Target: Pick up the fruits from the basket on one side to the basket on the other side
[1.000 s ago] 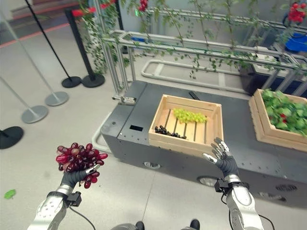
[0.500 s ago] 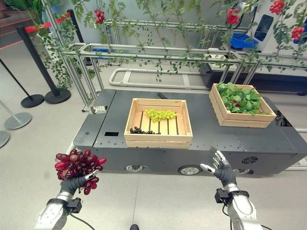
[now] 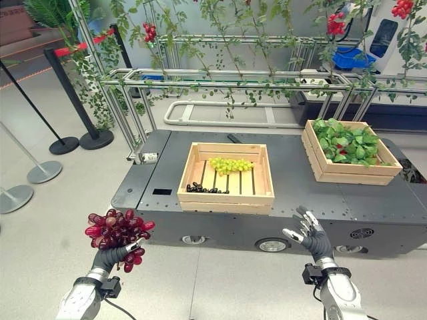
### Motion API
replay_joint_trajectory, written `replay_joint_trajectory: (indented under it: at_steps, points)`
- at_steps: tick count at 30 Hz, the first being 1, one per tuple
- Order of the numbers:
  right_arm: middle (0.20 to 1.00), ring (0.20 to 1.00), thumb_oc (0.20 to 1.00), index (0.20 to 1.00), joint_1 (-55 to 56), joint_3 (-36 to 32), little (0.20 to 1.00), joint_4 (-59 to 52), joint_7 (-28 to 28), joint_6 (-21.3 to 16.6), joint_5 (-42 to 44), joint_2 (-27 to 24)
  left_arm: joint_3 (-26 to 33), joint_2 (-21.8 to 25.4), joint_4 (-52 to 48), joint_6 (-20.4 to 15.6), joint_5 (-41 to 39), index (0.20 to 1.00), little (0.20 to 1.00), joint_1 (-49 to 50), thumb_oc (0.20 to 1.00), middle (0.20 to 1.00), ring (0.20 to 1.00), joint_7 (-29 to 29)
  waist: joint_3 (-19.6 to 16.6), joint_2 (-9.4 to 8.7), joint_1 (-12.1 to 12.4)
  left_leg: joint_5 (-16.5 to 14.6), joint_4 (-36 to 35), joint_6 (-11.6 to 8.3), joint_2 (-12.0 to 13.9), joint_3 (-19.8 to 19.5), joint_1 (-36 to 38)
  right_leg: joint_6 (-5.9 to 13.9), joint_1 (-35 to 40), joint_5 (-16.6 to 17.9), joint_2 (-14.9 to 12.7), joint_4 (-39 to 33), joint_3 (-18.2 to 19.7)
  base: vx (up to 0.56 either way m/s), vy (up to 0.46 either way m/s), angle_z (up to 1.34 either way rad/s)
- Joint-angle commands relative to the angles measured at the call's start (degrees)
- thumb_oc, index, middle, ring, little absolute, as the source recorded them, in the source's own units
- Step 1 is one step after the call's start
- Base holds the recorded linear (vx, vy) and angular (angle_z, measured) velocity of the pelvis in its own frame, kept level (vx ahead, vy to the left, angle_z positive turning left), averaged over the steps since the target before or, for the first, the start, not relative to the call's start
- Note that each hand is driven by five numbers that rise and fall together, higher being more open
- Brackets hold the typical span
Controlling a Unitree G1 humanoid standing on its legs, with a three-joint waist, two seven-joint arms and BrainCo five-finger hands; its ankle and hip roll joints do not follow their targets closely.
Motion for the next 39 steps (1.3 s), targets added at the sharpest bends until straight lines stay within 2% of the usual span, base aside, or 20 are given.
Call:
replay_joint_trajectory:
  at_steps: [1,7,12,14,15,16,18,19,21,22,23,24,26,27,29,31,33,36,37,39]
  points:
    - [1.0,1.0,1.0,1.0,-3.3,-2.2,1.0,-2.4,0.2,-3.4,2.0,-1.8,2.4,2.3,-3.1,-3.9,1.4,0.2,0.2,-4.1,0.2,0.2,0.2,0.1,1.3,-1.62,-0.4,-7.7,6.9,-1.69,1.8,-0.6,0.3,-0.58,-5.3,2.7,0.5,2.8,-1.0,0.02,-0.054,0.13]
    - [1.0,1.0,1.0,1.0,-3.7,-2.1,1.0,-2.3,0.1,-3.5,1.9,-1.8,3.7,1.8,-2.2,-4.1,1.4,0.2,0.2,-3.6,0.2,0.2,0.2,1.1,1.5,-1.51,0.4,-7.7,7.5,-2.03,1.7,-1.8,0.0,-0.85,-4.8,2.3,0.5,3.0,-2.4,0.02,-0.025,0.12]
    - [1.0,1.0,1.0,1.0,-5.8,-1.4,1.0,-1.6,-0.7,-3.9,1.8,-1.9,6.1,1.7,-1.7,-4.4,0.2,0.2,0.2,-3.0,0.2,0.2,0.2,2.6,2.2,-1.26,2.1,-8.2,8.3,-1.75,0.8,-2.9,-0.9,-0.07,-4.7,2.5,-0.6,3.9,-3.9,0.01,0.044,0.09]
    - [1.0,1.0,1.0,1.0,-6.5,-1.1,1.0,-1.2,-1.0,-4.2,1.7,-1.6,7.2,1.9,-1.8,-4.5,-0.3,0.2,0.2,-2.9,0.2,0.2,0.2,3.3,2.4,-1.14,3.0,-8.4,8.8,-1.36,-0.1,-4.0,-1.7,0.34,-4.8,2.4,-1.7,5.4,-5.3,0.05,0.16,0.16]
    - [1.0,1.0,1.0,1.0,-6.7,-1.0,1.0,-0.5,-1.6,-4.4,1.3,-1.2,7.8,2.2,-1.8,-4.8,-0.3,0.2,0.2,-2.9,0.2,0.2,0.2,3.9,2.4,-0.92,4.1,-9.1,9.3,-0.65,-1.4,-5.4,-2.0,0.95,-4.9,2.5,-3.4,8.1,-6.6,0.07,0.178,0.34]
    - [1.0,1.0,1.0,1.0,-6.8,-1.0,1.0,-0.5,-1.6,-4.4,1.3,-1.2,7.8,2.2,-1.8,-4.8,-0.3,0.2,0.2,-2.9,0.2,0.2,0.2,3.9,2.3,-0.98,4.0,-9.2,9.4,-0.59,-1.5,-5.5,-2.1,1.03,-5.0,2.4,-3.6,8.4,-6.7,0.13,0.233,0.68]
    - [1.0,1.0,1.0,1.0,-6.9,-0.9,1.0,-0.1,-2.1,-4.4,0.9,-0.6,8.5,2.5,-1.7,-4.9,0.1,0.2,0.2,-2.8,0.2,0.2,0.2,4.6,2.4,-0.85,4.7,-10.2,10.2,0.81,-3.5,-6.8,-1.8,2.31,-6.5,5.1,-6.4,14.7,-6.4,0.14,0.244,0.67]
    - [1.0,1.0,1.0,1.0,-6.7,-0.9,1.0,-0.1,-2.4,-4.5,0.3,-0.4,8.7,2.8,-2.0,-5.0,0.5,0.2,0.2,-2.7,0.2,0.2,0.2,5.0,2.5,-0.71,4.8,-11.0,11.1,1.73,-5.1,-7.8,-1.5,3.24,-7.5,8.1,-8.1,18.7,-5.4,0.17,0.318,0.7]
    - [1.0,1.0,1.0,1.0,-6.8,-0.4,1.0,-0.2,-2.5,-4.5,-0.2,0.2,9.1,3.0,-2.5,-5.1,0.7,0.2,0.2,-2.6,0.2,0.2,0.2,5.5,3.3,0.11,4.9,-12.0,11.7,3.03,-6.7,-9.0,-0.2,3.09,-9.5,11.9,-10.4,25.6,-3.4,0.16,0.337,0.89]
    - [1.0,1.0,1.0,1.0,-6.8,-0.3,1.0,-0.4,-2.6,-4.5,-0.4,0.3,9.2,3.4,-3.0,-5.0,1.0,0.2,0.2,-2.8,0.2,0.2,0.2,5.6,3.6,0.68,4.9,-11.8,11.7,3.52,-7.0,-10.2,0.1,2.62,-11.3,11.6,-10.1,28.7,-1.9,0.07,0.201,0.69]
    - [1.0,1.0,1.0,1.0,-6.8,-0.3,1.0,-0.4,-2.6,-4.5,-0.4,0.3,9.2,3.4,-3.0,-5.0,1.0,0.2,0.2,-2.8,0.2,0.2,0.2,5.6,3.5,0.68,4.9,-11.8,11.6,3.52,-7.0,-10.2,0.0,2.61,-11.3,11.6,-10.0,28.7,-1.9,0.12,0.171,0.68]
    - [1.0,1.0,1.0,1.0,-6.5,-0.3,1.0,-0.2,-2.8,-4.5,-0.8,0.6,9.0,3.6,-3.7,-5.1,1.8,0.2,0.2,-3.0,0.2,0.2,0.2,5.7,3.5,1.34,4.6,-12.4,11.0,3.66,-7.3,-12.1,1.3,1.48,-14.2,8.8,-8.4,28.1,0.8,0.15,0.097,0.48]
    - [1.0,1.0,1.0,1.0,-7.1,0.2,1.0,0.0,-2.6,-4.6,-0.3,0.4,8.6,3.6,-4.2,-5.2,1.5,0.2,0.2,-3.9,0.2,0.2,0.2,6.0,3.8,1.58,3.9,-12.6,10.4,3.18,-7.7,-15.0,2.6,0.58,-17.3,6.4,-5.9,20.5,3.5,0.21,0.026,0.64]
    - [1.0,1.0,1.0,1.0,-7.1,0.4,1.0,-0.2,-2.4,-4.6,-0.1,0.0,8.5,3.6,-4.1,-5.3,1.1,0.2,0.2,-4.2,0.2,0.2,0.2,6.0,4.2,1.37,3.4,-12.9,10.6,2.76,-8.1,-16.6,3.2,0.69,-17.7,6.4,-5.3,15.6,5.0,0.22,-0.088,0.74]
    - [1.0,1.0,1.0,1.0,-7.2,0.6,1.0,0.0,-2.5,-4.8,0.3,-0.6,8.0,4.0,-4.1,-5.5,1.1,0.2,0.2,-5.1,0.2,0.2,0.2,5.7,5.1,0.84,2.2,-14.1,11.4,2.33,-9.0,-19.9,4.2,1.81,-18.7,8.3,-4.1,6.2,9.0,0.22,-0.098,1.02]
    - [1.0,1.0,1.0,1.0,-8.7,1.2,1.0,0.9,-3.4,-4.9,0.2,-0.8,7.4,4.4,-3.8,-5.7,1.2,0.2,0.2,-6.1,0.2,0.2,0.2,6.0,5.6,0.57,1.1,-15.7,12.5,2.34,-9.9,-24.3,5.3,3.0,-20.8,10.5,-2.9,0.4,15.4,0.23,-0.095,1.32]
    - [1.0,1.0,1.0,1.0,-9.7,1.6,1.0,1.1,-3.8,-4.7,-0.1,-1.1,7.0,4.5,-3.7,-5.8,0.8,0.2,0.2,-6.4,0.2,0.2,0.2,5.8,5.8,-0.27,1.4,-16.6,12.6,2.01,-10.3,-27.2,6.1,3.96,-21.3,12.2,-2.9,-1.6,16.5,0.2,-0.159,1.26]
    - [1.0,1.0,1.0,1.0,-9.7,1.6,1.0,0.7,-3.4,-4.3,0.7,-1.3,6.4,4.7,-3.8,-5.7,0.5,0.2,0.2,-6.2,0.2,0.2,0.2,5.8,5.5,-1.62,1.3,-17.4,12.2,1.65,-10.1,-31.9,7.5,4.35,-20.6,14.3,-2.4,-0.8,18.8,0.2,-0.261,1.07]
    - [1.0,1.0,1.0,1.0,-9.5,1.5,1.0,1.0,-3.3,-4.3,1.3,-1.4,5.8,4.8,-3.4,-5.7,0.5,0.2,0.2,-6.7,0.2,0.2,0.2,5.8,5.1,-1.75,1.4,-18.1,12.3,1.15,-9.2,-33.0,7.9,4.14,-19.7,13.6,-1.7,-0.7,19.8,0.19,-0.332,1.55]
    - [1.0,1.0,1.0,1.0,-9.4,1.1,1.0,1.5,-3.1,-4.4,1.5,-2.0,4.9,4.4,-2.9,-5.6,-0.1,0.2,0.2,-7.1,0.2,0.2,0.2,5.6,4.2,-2.38,1.5,-18.0,12.0,-0.5,-7.2,-35.2,7.9,3.94,-19.1,13.4,-1.9,0.8,18.6,0.19,-0.4,1.71]
